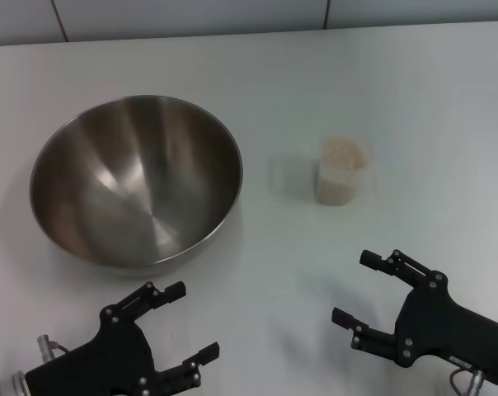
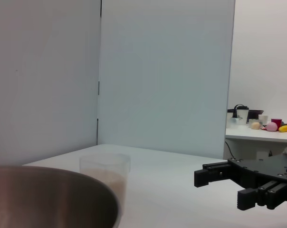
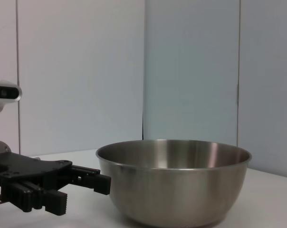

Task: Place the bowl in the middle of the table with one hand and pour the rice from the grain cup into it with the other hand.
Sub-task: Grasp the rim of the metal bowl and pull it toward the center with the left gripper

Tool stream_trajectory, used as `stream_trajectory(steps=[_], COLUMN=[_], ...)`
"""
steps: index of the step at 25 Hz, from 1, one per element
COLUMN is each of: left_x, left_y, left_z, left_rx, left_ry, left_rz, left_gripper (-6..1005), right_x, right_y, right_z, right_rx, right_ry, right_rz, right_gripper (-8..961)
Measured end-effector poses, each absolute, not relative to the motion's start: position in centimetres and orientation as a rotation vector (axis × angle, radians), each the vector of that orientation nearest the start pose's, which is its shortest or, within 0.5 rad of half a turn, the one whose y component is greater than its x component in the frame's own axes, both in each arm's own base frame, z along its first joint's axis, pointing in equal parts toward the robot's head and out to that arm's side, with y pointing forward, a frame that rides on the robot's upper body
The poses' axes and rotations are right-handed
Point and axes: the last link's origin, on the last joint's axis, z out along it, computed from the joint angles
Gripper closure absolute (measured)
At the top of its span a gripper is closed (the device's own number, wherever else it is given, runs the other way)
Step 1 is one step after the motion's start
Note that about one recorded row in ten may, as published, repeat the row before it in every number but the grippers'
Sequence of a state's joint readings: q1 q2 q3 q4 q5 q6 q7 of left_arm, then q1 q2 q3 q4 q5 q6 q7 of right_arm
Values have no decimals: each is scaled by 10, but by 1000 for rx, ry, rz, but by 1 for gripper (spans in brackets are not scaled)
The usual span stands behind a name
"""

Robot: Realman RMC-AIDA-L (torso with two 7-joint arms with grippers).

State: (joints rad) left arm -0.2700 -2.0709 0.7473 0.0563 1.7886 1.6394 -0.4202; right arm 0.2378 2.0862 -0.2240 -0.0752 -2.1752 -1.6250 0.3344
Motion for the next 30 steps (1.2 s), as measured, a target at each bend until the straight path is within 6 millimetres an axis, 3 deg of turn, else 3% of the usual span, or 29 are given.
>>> stream_trajectory(steps=[11,17,21,25,28,29,30], left_x=[-308,-292,-290,-297,-300,-305,-307], left_y=[177,186,212,250,265,287,296], left_z=[-71,-46,-28,-5,5,19,24], left_rx=[-2554,-2366,-2218,-2181,-2166,-2152,-2157], left_ry=[-284,-207,-302,-431,-463,-530,-567], left_rz=[-1008,-1205,-1274,-1240,-1202,-1136,-1098], left_gripper=[155,157,157,164,177,177,177], right_x=[325,325,324,323,322,321,321], right_y=[182,183,184,185,187,187,187], right_z=[-67,-67,-69,-70,-70,-70,-70], right_rx=[-2412,-2413,-2415,-2417,-2418,-2418,-2418], right_ry=[285,284,287,288,282,280,278], right_rz=[867,864,862,866,871,874,877], right_gripper=[123,123,123,123,123,123,123])
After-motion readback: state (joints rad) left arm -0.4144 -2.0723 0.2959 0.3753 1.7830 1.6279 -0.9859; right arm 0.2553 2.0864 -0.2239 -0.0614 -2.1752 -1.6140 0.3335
